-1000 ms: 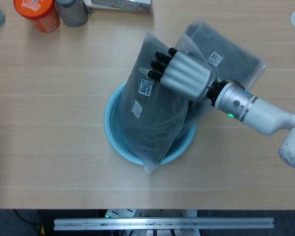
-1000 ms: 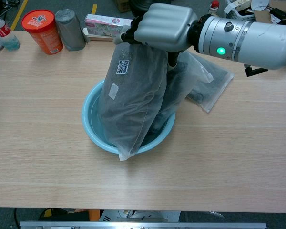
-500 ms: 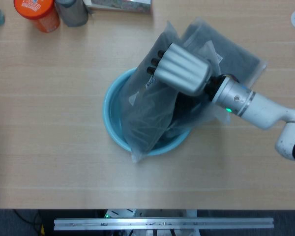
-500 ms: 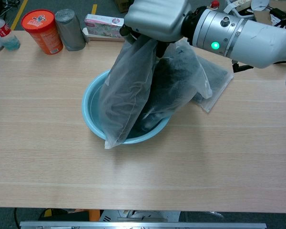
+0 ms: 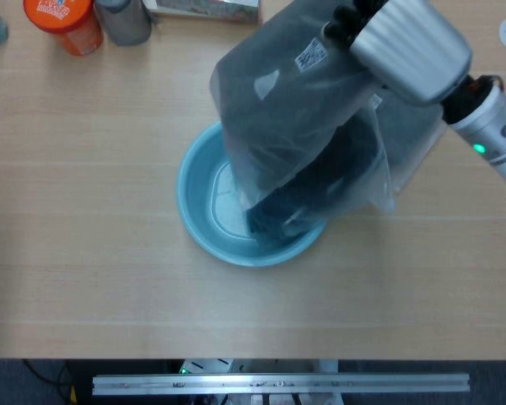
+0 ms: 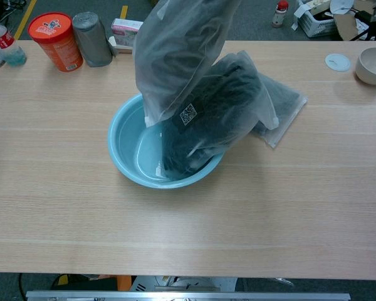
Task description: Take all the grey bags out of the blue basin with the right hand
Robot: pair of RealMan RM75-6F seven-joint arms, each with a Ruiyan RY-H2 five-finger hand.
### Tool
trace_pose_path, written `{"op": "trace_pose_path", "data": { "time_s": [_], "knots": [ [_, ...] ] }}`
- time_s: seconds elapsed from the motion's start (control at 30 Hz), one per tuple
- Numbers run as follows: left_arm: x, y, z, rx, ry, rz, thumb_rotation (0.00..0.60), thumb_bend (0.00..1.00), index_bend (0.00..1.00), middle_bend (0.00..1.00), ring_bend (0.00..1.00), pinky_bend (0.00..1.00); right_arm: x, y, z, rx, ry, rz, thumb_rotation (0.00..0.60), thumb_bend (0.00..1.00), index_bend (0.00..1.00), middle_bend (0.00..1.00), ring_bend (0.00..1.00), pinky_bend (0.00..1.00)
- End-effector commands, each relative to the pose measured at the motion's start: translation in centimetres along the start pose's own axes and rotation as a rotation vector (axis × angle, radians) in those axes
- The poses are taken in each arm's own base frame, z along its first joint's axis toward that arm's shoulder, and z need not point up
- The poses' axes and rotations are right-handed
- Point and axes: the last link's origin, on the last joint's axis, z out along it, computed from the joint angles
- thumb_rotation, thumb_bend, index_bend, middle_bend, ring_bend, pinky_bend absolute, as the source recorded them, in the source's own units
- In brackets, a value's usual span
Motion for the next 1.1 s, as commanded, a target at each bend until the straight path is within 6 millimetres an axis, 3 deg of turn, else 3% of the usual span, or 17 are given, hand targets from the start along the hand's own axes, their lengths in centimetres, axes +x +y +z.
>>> {"op": "trace_pose_path", "data": {
  "time_s": [0.03,0.17,0.3,0.7,0.9,0.97,1.1],
  "knots": [
    [-0.1,0.1,0.1,-0.005,-0.002,-0.001,0.600,0.23,0.30,0.28,0.24,0.24,0.8,3.3,-0.9,-0.132,0.028,-0.042,0.600,0.14,0.96,0.83,0.79,0.86],
    [-0.3,0.3,0.2,-0.012,-0.005,-0.004,0.600,0.23,0.30,0.28,0.24,0.24,0.6,5.2,-1.2,-0.236,0.046,-0.084,0.600,0.14,0.96,0.83,0.80,0.86],
    [-0.4,0.5,0.3,-0.018,-0.008,-0.005,0.600,0.23,0.30,0.28,0.24,0.24,-0.7,5.4,-0.8,-0.297,0.033,-0.123,0.600,0.14,0.96,0.83,0.80,0.87],
    [-0.1,-0.6,-0.4,0.016,-0.003,-0.003,0.600,0.23,0.30,0.28,0.24,0.24,-4.8,0.9,4.5,-0.300,-0.007,-0.084,0.600,0.14,0.96,0.83,0.80,0.87],
    [0.0,-0.9,-0.7,0.024,0.001,-0.010,0.600,0.23,0.30,0.28,0.24,0.24,-7.5,-1.9,5.8,-0.280,-0.093,-0.053,0.600,0.14,0.95,0.81,0.80,0.87],
    [0.0,-1.0,-0.7,0.027,0.001,-0.010,0.600,0.23,0.30,0.28,0.24,0.24,-8.4,-2.7,5.8,-0.268,-0.142,-0.049,0.600,0.13,0.87,0.75,0.77,0.86],
    [0.0,-1.3,-0.9,0.035,0.002,-0.010,0.600,0.23,0.30,0.28,0.24,0.24,-9.9,-3.6,5.5,-0.252,-0.261,-0.059,0.600,0.12,0.44,0.48,0.57,0.76]
  ]
}}
